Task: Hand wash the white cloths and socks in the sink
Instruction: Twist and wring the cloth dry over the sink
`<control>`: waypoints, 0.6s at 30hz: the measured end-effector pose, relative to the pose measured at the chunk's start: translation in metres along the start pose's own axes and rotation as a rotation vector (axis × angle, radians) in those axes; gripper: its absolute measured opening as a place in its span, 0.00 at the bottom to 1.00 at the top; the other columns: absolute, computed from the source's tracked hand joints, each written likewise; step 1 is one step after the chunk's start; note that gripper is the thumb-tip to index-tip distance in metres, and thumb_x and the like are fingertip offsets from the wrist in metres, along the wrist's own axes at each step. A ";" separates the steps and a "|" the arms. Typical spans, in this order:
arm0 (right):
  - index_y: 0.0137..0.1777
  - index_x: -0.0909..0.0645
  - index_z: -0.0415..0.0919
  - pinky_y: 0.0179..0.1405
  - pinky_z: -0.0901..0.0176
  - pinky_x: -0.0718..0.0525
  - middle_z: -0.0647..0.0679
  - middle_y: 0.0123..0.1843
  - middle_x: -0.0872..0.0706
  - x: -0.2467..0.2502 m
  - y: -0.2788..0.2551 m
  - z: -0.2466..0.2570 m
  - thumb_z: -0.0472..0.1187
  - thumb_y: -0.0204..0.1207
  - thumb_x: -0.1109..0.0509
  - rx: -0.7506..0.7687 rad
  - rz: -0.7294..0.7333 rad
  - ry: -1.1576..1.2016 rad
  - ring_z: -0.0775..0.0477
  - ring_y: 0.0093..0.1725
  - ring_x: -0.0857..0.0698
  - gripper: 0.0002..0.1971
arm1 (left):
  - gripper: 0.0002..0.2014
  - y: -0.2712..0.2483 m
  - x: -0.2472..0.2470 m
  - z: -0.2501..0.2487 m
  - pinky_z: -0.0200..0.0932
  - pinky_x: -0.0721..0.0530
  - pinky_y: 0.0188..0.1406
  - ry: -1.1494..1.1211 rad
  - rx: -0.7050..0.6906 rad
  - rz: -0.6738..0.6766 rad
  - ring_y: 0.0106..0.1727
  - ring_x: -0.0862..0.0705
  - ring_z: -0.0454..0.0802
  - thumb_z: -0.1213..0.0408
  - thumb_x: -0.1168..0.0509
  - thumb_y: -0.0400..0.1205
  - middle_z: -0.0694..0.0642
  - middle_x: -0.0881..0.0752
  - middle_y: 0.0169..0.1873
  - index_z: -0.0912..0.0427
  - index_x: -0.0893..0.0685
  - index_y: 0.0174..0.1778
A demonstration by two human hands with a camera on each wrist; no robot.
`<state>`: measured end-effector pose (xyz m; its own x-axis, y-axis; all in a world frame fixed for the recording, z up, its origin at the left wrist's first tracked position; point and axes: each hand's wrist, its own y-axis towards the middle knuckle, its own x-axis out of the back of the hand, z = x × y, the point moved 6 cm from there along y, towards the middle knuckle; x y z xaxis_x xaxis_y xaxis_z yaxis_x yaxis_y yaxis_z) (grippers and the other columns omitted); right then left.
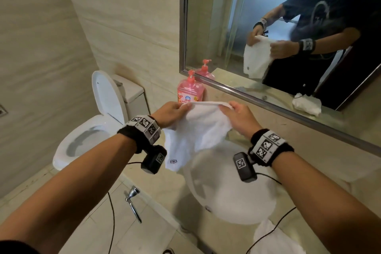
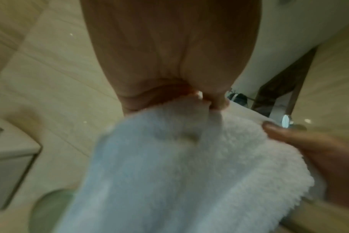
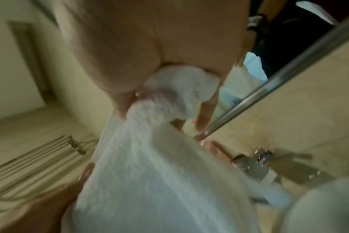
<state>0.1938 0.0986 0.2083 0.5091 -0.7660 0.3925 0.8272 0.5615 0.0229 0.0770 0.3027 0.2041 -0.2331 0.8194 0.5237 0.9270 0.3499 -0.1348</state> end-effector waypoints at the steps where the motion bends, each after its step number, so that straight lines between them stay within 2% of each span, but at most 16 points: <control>1: 0.53 0.14 0.42 0.40 0.52 0.14 0.37 0.47 0.09 -0.009 -0.004 0.003 0.51 0.84 0.31 -0.005 -0.050 0.064 0.43 0.44 0.11 0.12 | 0.27 -0.001 -0.005 -0.005 0.32 0.28 0.15 -0.141 0.039 -0.016 0.16 0.25 0.40 0.41 0.43 0.86 0.47 0.19 0.24 0.64 0.13 0.50; 2: 0.53 0.14 0.44 0.40 0.53 0.12 0.42 0.47 0.08 -0.021 -0.007 0.008 0.53 0.83 0.32 0.011 -0.085 0.112 0.44 0.46 0.09 0.13 | 0.28 -0.004 -0.011 -0.012 0.30 0.30 0.14 -0.252 0.056 -0.025 0.14 0.26 0.38 0.41 0.44 0.87 0.43 0.21 0.20 0.63 0.13 0.46; 3: 0.52 0.14 0.46 0.42 0.52 0.10 0.47 0.45 0.08 -0.036 -0.009 0.015 0.56 0.82 0.32 0.038 -0.097 0.132 0.45 0.46 0.09 0.14 | 0.27 -0.006 -0.018 -0.021 0.30 0.29 0.16 -0.319 0.055 -0.031 0.16 0.24 0.38 0.41 0.46 0.87 0.42 0.20 0.19 0.61 0.14 0.43; 4: 0.49 0.13 0.48 0.41 0.52 0.10 0.50 0.43 0.08 -0.050 -0.012 0.023 0.61 0.81 0.33 0.069 -0.084 0.135 0.47 0.44 0.08 0.18 | 0.28 -0.008 -0.024 -0.031 0.32 0.22 0.22 -0.343 0.045 -0.037 0.23 0.18 0.41 0.41 0.47 0.88 0.44 0.16 0.23 0.60 0.13 0.42; 5: 0.45 0.13 0.47 0.37 0.54 0.11 0.54 0.38 0.08 -0.060 -0.013 0.032 0.66 0.80 0.34 0.085 -0.079 0.137 0.49 0.39 0.09 0.22 | 0.29 -0.009 -0.029 -0.040 0.39 0.15 0.33 -0.316 0.027 -0.045 0.33 0.12 0.47 0.41 0.48 0.88 0.50 0.11 0.32 0.62 0.13 0.43; 6: 0.40 0.15 0.46 0.30 0.58 0.14 0.58 0.31 0.11 -0.063 -0.012 0.038 0.67 0.80 0.37 0.069 -0.106 0.149 0.51 0.33 0.12 0.25 | 0.31 -0.010 -0.034 -0.047 0.47 0.12 0.45 -0.258 0.000 -0.056 0.43 0.10 0.55 0.42 0.50 0.89 0.57 0.10 0.40 0.65 0.12 0.46; 7: 0.35 0.18 0.46 0.26 0.60 0.19 0.60 0.25 0.15 -0.060 -0.007 0.040 0.67 0.82 0.39 0.025 -0.163 0.149 0.53 0.28 0.17 0.27 | 0.31 -0.011 -0.037 -0.052 0.54 0.12 0.53 -0.212 -0.021 -0.059 0.49 0.11 0.60 0.44 0.51 0.89 0.63 0.10 0.44 0.67 0.12 0.48; 9: 0.31 0.21 0.47 0.25 0.62 0.24 0.60 0.19 0.21 -0.053 -0.002 0.038 0.67 0.83 0.42 -0.031 -0.248 0.129 0.56 0.25 0.22 0.28 | 0.31 -0.013 -0.040 -0.058 0.59 0.13 0.57 -0.221 -0.042 -0.044 0.50 0.11 0.64 0.46 0.50 0.90 0.67 0.11 0.45 0.70 0.13 0.49; 11: 0.32 0.23 0.50 0.21 0.68 0.27 0.61 0.19 0.22 -0.061 -0.005 0.041 0.66 0.84 0.43 0.038 -0.208 0.129 0.60 0.23 0.23 0.26 | 0.31 -0.011 -0.032 -0.058 0.64 0.14 0.59 -0.233 -0.024 -0.098 0.47 0.12 0.62 0.47 0.49 0.90 0.68 0.12 0.45 0.74 0.14 0.49; 13: 0.32 0.22 0.51 0.22 0.70 0.27 0.59 0.23 0.20 -0.068 -0.007 0.038 0.64 0.85 0.42 0.079 -0.192 0.111 0.64 0.23 0.22 0.25 | 0.28 -0.010 -0.027 -0.055 0.65 0.16 0.62 -0.244 0.000 -0.128 0.51 0.12 0.64 0.50 0.48 0.90 0.69 0.11 0.48 0.73 0.14 0.48; 14: 0.32 0.21 0.49 0.25 0.67 0.25 0.57 0.26 0.19 -0.066 -0.006 0.037 0.62 0.86 0.43 0.074 -0.203 0.096 0.63 0.27 0.20 0.25 | 0.25 -0.012 -0.029 -0.055 0.66 0.18 0.64 -0.260 -0.003 -0.089 0.54 0.13 0.65 0.53 0.47 0.90 0.69 0.12 0.50 0.70 0.14 0.48; 16: 0.34 0.19 0.46 0.32 0.60 0.23 0.53 0.30 0.18 -0.057 0.000 0.035 0.60 0.87 0.43 0.024 -0.175 0.047 0.52 0.34 0.17 0.25 | 0.19 -0.017 -0.038 -0.053 0.67 0.20 0.69 -0.339 0.002 0.083 0.54 0.14 0.65 0.56 0.45 0.89 0.69 0.13 0.53 0.66 0.14 0.50; 17: 0.35 0.18 0.44 0.32 0.58 0.22 0.50 0.32 0.16 -0.051 0.001 0.034 0.60 0.87 0.43 0.003 -0.141 0.030 0.49 0.36 0.17 0.26 | 0.17 -0.020 -0.041 -0.051 0.65 0.19 0.68 -0.321 -0.004 0.176 0.54 0.14 0.64 0.55 0.42 0.88 0.68 0.13 0.53 0.64 0.14 0.50; 18: 0.37 0.17 0.41 0.33 0.56 0.19 0.47 0.34 0.14 -0.046 0.003 0.033 0.61 0.87 0.42 0.005 -0.102 0.018 0.48 0.36 0.16 0.27 | 0.16 -0.022 -0.039 -0.051 0.61 0.16 0.66 -0.210 -0.038 0.241 0.53 0.13 0.61 0.53 0.39 0.86 0.67 0.12 0.53 0.62 0.13 0.52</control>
<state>0.1646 0.1458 0.2201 0.4269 -0.8245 0.3713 0.8735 0.4822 0.0665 0.0807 0.2398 0.2294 -0.0577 0.9537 0.2952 0.9724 0.1207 -0.1997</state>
